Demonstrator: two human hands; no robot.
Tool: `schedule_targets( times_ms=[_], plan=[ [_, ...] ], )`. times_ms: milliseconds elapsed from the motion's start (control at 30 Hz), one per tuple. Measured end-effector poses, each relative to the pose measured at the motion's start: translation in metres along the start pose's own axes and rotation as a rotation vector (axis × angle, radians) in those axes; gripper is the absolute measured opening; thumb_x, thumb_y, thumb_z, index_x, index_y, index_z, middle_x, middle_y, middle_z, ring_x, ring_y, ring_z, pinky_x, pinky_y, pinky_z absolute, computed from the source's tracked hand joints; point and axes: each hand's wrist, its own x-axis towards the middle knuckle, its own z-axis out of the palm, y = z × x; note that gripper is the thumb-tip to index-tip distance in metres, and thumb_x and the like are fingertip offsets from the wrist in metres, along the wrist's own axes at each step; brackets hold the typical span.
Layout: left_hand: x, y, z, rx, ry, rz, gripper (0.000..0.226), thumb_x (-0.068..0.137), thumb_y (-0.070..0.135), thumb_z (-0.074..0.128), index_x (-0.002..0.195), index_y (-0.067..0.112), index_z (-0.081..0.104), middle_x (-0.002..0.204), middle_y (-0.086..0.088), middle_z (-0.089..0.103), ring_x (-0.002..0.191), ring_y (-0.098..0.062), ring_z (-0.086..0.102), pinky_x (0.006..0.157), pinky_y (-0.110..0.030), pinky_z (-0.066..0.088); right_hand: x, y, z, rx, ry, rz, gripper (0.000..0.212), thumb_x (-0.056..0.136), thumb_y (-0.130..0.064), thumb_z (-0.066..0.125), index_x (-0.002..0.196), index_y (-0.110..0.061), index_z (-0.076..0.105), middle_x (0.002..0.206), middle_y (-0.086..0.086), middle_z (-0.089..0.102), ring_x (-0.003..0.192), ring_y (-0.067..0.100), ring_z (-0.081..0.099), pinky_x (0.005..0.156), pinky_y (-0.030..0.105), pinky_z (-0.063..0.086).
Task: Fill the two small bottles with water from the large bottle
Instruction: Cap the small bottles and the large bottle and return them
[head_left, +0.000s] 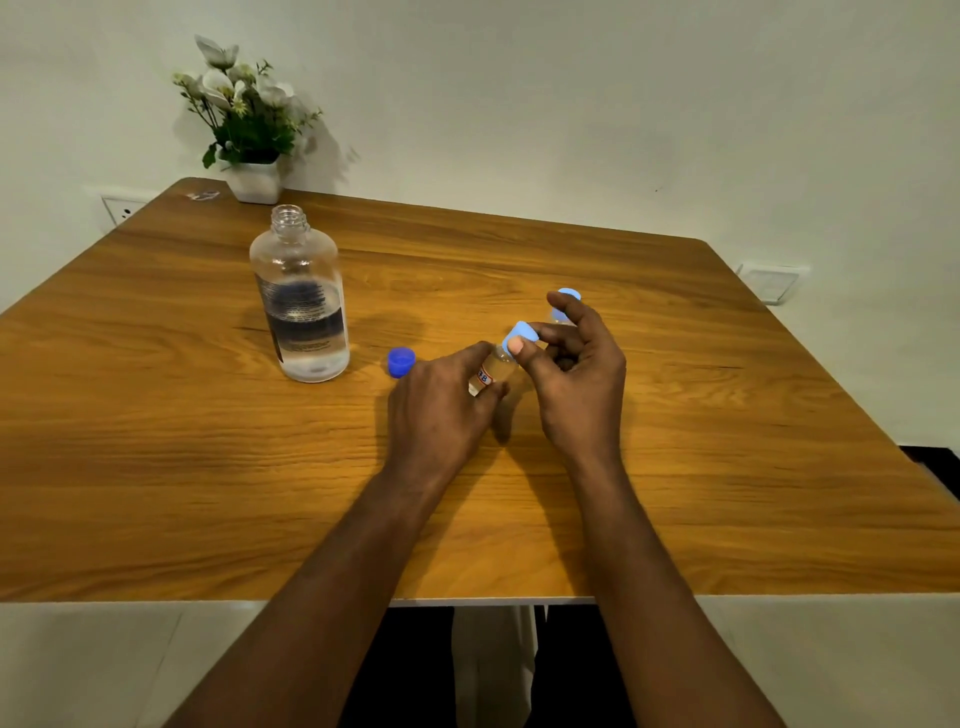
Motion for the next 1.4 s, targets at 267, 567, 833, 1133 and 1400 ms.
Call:
schedule_targets(
  times_ms=[267, 567, 833, 1133, 1400],
  plan=[
    [0.002, 0.000, 0.002, -0.087, 0.059, -0.076, 0.027, 0.084, 0.012, 0.065, 0.110, 0.015, 0.062, 0.102, -0.002, 0.071, 0.094, -0.022, 0.066, 0.075, -0.042, 0.054, -0.006, 0.010, 0.008, -0.229, -0.208, 0.094, 0.031, 0.072, -0.022, 0.082, 0.100, -0.021, 0.069, 0.083, -0.007, 0.070, 0.072, 0.003, 0.063, 0.068, 0.029, 0.053],
    [-0.004, 0.002, 0.003, -0.098, -0.028, -0.067, 0.044, 0.084, 0.009, 0.063, 0.126, 0.017, 0.054, 0.108, -0.003, 0.067, 0.102, -0.020, 0.063, 0.080, -0.037, 0.053, -0.013, 0.009, 0.005, -0.282, -0.183, 0.093, 0.008, 0.079, -0.019, 0.073, 0.087, -0.017, 0.071, 0.078, -0.007, 0.072, 0.070, 0.007, 0.067, 0.068, 0.035, 0.055],
    [-0.006, 0.006, 0.014, 0.052, -0.120, 0.030, 0.059, 0.080, 0.034, 0.074, 0.132, 0.016, 0.052, 0.123, -0.004, 0.061, 0.113, -0.022, 0.058, 0.088, -0.036, 0.048, -0.012, 0.016, -0.036, -0.326, -0.013, 0.100, 0.007, 0.080, -0.016, 0.069, 0.086, -0.018, 0.070, 0.071, -0.009, 0.066, 0.064, 0.003, 0.059, 0.061, 0.020, 0.045],
    [0.007, 0.023, 0.030, 0.112, -0.161, 0.032, 0.068, 0.085, 0.035, 0.069, 0.142, 0.014, 0.040, 0.129, -0.007, 0.056, 0.119, -0.024, 0.053, 0.094, -0.037, 0.044, 0.018, 0.028, -0.066, -0.389, 0.085, 0.095, 0.020, 0.084, -0.025, 0.072, 0.101, -0.017, 0.072, 0.077, -0.012, 0.066, 0.072, 0.007, 0.061, 0.066, 0.025, 0.048],
    [0.021, 0.023, 0.040, 0.134, -0.151, 0.030, 0.065, 0.084, 0.035, 0.070, 0.138, 0.014, 0.042, 0.126, -0.008, 0.058, 0.117, -0.025, 0.054, 0.093, -0.038, 0.044, 0.032, 0.033, -0.063, -0.417, 0.058, 0.075, 0.016, 0.085, -0.026, 0.071, 0.098, -0.016, 0.072, 0.072, -0.018, 0.062, 0.066, -0.006, 0.058, 0.060, 0.013, 0.042]
  ],
)
